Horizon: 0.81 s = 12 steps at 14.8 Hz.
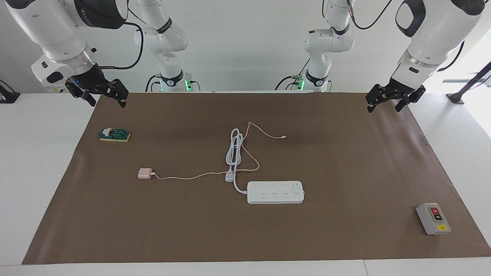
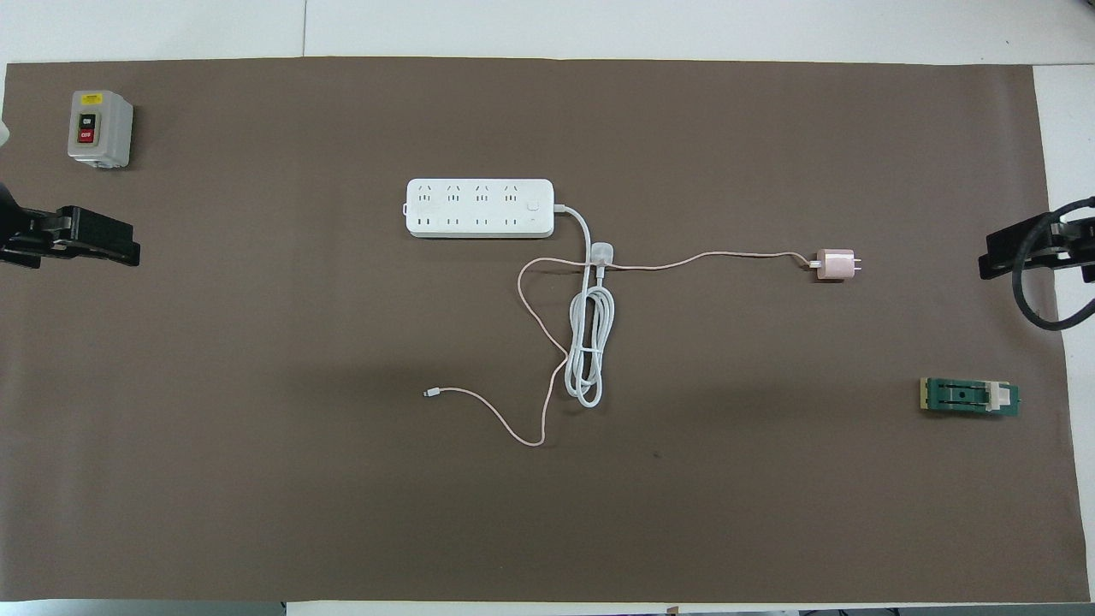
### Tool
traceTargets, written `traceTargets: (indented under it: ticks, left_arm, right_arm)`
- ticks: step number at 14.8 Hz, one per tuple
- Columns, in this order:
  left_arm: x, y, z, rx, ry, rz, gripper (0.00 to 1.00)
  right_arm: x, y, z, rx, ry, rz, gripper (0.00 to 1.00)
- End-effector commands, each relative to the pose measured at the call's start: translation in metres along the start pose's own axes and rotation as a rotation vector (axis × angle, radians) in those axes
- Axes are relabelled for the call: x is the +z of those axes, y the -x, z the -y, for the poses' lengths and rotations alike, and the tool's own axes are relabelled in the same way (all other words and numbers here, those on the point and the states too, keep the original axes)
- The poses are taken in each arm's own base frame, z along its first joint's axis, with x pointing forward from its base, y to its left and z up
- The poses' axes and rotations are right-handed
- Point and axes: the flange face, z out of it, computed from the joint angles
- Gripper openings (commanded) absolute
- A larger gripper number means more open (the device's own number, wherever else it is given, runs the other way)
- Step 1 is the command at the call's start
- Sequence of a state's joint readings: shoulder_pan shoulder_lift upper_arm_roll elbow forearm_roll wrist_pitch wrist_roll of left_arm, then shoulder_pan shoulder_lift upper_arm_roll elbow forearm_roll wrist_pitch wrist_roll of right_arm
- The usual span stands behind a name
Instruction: Plug charger into power strip
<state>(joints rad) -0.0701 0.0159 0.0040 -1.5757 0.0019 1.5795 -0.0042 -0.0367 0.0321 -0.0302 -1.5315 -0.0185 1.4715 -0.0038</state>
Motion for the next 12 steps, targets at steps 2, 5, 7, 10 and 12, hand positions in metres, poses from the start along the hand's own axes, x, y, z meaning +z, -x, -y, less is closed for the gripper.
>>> traceTargets:
  ticks: [2, 5, 7, 10, 12]
  left_arm:
    - [-0.003, 0.000, -0.001, 0.003, -0.003, 0.000, 1.00]
    - [0.002, -0.002, -0.001, 0.001, -0.003, 0.009, 1.00]
    - [0.003, -0.001, 0.001, 0.000, -0.003, 0.012, 1.00]
    - [0.001, 0.000, 0.004, -0.004, -0.003, 0.008, 1.00]
    - [0.004, 0.001, 0.004, -0.004, -0.003, 0.017, 1.00]
  right_arm:
    - [0.001, 0.000, -0.004, 0.023, 0.007, -0.003, 1.00]
    - [0.000, 0.001, -0.006, 0.028, 0.006, -0.008, 1.00]
    - [-0.003, 0.002, -0.007, 0.027, 0.006, -0.014, 1.00]
    - [-0.008, 0.006, -0.008, 0.024, -0.007, -0.021, 1.00]
    - [-0.001, 0.005, -0.016, 0.069, -0.014, -0.019, 1.00]
